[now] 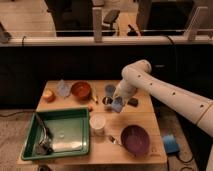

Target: Wipe tray with sponge

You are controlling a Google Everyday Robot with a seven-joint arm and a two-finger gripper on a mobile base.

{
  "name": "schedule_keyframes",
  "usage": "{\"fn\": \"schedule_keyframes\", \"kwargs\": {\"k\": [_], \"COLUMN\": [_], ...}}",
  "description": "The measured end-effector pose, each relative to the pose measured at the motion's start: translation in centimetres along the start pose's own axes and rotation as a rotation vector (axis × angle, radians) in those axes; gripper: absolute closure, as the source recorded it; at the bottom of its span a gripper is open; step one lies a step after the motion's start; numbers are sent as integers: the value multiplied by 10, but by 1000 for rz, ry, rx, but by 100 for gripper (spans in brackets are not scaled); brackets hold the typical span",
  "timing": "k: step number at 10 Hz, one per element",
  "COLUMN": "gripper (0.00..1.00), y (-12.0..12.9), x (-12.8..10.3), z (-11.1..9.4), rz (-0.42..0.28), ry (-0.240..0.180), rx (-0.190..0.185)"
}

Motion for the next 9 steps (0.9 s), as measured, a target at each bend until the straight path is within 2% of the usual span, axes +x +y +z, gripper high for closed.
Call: {"fn": "schedule_keyframes", "kwargs": {"k": [4,9], "gripper": [100,100], "y": [-35,-60], "x": [-34,-69], "z": [-19,-23], "rz": [-167,-300], "ry": [-13,-35], "rx": [-36,-72]}}
